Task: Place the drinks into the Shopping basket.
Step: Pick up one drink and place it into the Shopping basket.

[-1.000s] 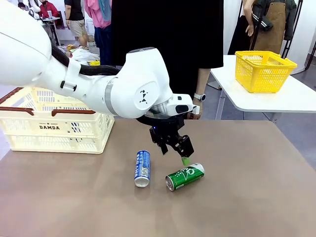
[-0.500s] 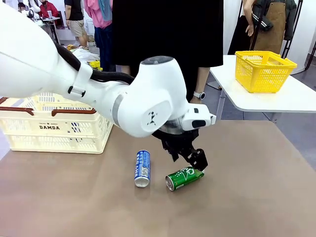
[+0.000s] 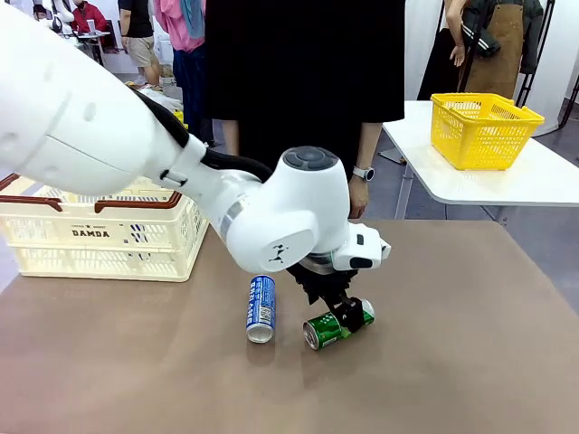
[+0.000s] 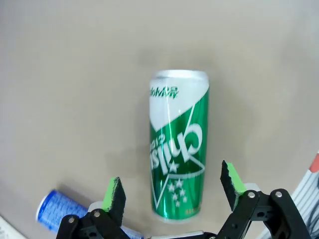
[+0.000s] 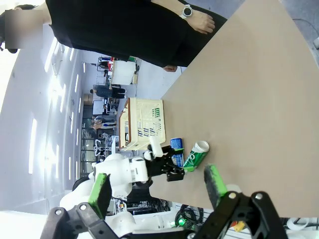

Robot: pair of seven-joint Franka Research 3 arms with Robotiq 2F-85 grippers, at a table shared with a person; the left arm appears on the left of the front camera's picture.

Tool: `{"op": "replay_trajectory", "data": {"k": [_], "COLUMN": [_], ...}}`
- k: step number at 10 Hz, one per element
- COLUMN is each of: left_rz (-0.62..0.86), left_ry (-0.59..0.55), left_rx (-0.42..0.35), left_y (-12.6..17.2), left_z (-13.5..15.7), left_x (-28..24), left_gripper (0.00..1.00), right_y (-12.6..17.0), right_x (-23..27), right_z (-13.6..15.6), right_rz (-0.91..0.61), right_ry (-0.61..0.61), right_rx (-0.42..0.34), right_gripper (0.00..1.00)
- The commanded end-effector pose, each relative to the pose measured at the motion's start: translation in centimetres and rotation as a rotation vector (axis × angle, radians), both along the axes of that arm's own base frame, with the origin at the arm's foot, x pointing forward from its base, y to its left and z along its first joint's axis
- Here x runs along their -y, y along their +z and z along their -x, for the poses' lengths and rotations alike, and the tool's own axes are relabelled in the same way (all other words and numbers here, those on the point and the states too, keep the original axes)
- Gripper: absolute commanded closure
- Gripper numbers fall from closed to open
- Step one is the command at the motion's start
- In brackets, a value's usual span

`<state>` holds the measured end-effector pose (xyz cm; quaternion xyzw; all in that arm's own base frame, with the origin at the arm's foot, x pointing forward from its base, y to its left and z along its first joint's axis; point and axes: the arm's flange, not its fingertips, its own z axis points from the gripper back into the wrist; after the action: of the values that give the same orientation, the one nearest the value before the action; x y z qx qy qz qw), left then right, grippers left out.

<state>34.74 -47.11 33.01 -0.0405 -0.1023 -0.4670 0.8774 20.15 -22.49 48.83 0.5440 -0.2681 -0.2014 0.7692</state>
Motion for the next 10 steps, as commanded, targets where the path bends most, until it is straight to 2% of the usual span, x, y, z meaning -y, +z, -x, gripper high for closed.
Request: {"op": "replay_trajectory", "data": {"k": [1,4,8,9,10], "left_rz": [0.005,-0.001,-0.009,-0.032,-0.042], "left_ry": [-0.032,-0.012,-0.002,0.006,0.003], "left_rx": [-0.035,-0.061,-0.063,-0.073,-0.063], "left_y": [-2.0,-4.2,-4.1,-4.0,-3.9], "left_z": [-1.3,-2.3,-2.5,-2.4,-2.3], "left_x": [2.1,2.8,2.9,3.0,3.0], "left_gripper": [0.0,0.0,0.0,0.6,1.0], "right_y": [0.2,0.2,0.2,0.2,0.2], "right_x": [0.1,0.1,0.1,0.1,0.1], "right_z": [-0.3,-0.3,-0.3,-0.3,-0.3], "right_rz": [-0.008,-0.008,-0.008,-0.008,-0.008], "right_ry": [0.002,0.002,0.002,0.002,0.002], "right_rx": [0.042,0.042,0.042,0.042,0.042], "right_gripper": [0.0,0.0,0.0,0.0,0.0]}}
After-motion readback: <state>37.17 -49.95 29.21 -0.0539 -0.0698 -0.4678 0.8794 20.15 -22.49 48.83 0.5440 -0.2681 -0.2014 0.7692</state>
